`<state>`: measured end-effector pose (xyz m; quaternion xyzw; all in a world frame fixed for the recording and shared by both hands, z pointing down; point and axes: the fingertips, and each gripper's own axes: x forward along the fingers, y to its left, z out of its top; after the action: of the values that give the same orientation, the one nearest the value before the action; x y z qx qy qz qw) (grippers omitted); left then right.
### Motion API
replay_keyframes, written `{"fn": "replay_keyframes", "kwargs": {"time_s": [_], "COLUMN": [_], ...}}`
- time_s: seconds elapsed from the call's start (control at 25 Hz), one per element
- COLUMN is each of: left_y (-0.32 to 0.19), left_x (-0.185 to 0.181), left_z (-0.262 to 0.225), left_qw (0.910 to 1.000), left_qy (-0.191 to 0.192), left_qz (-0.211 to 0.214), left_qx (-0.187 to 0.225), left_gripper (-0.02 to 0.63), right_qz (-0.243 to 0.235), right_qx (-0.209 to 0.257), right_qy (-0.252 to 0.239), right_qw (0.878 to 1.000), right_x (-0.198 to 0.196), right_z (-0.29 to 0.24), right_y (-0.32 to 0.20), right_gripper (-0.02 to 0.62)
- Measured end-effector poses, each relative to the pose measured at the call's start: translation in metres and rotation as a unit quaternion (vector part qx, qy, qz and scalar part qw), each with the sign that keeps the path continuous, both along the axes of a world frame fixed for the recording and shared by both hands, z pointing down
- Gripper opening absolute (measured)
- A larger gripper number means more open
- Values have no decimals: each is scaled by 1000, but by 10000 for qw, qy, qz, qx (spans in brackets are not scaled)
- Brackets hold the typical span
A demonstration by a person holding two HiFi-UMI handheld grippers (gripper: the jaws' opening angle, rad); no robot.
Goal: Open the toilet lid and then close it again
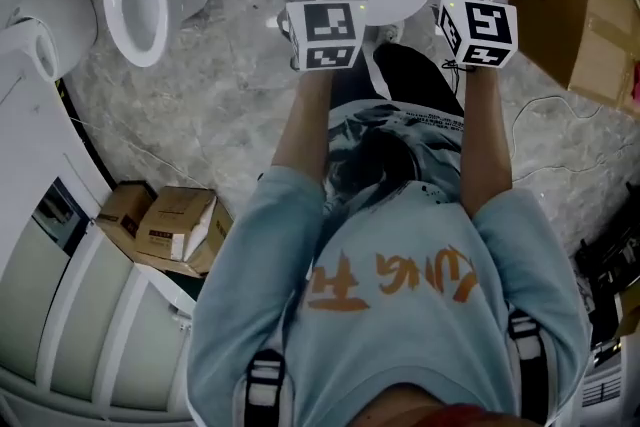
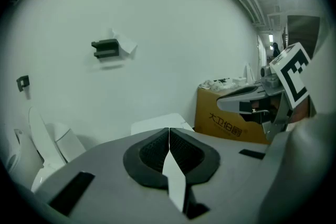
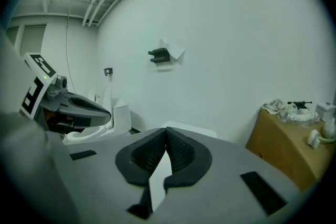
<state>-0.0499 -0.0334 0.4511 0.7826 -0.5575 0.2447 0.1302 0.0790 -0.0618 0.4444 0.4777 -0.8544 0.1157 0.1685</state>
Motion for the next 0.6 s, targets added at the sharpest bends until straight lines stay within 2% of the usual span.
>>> {"fn": "replay_keyframes", "kwargs": {"time_s": [0.36, 0.6], "left_y": [31, 60], "left_x": [6, 17], "left_z": [112, 179], "left_qw": [9960, 9863], "left_qy": [-433, -887], "left_qz": [428, 952], "left_qx": [-657, -1016], "left_gripper": [28, 29], "right_qz": [-716, -1504], "right_qx": [-564, -855], "right_qy": [469, 921], "right_qw": [9947, 9806], "right_x": [-23, -40], "right_z": [110, 169], "right_y": [36, 75], "right_gripper": [14, 49]}}
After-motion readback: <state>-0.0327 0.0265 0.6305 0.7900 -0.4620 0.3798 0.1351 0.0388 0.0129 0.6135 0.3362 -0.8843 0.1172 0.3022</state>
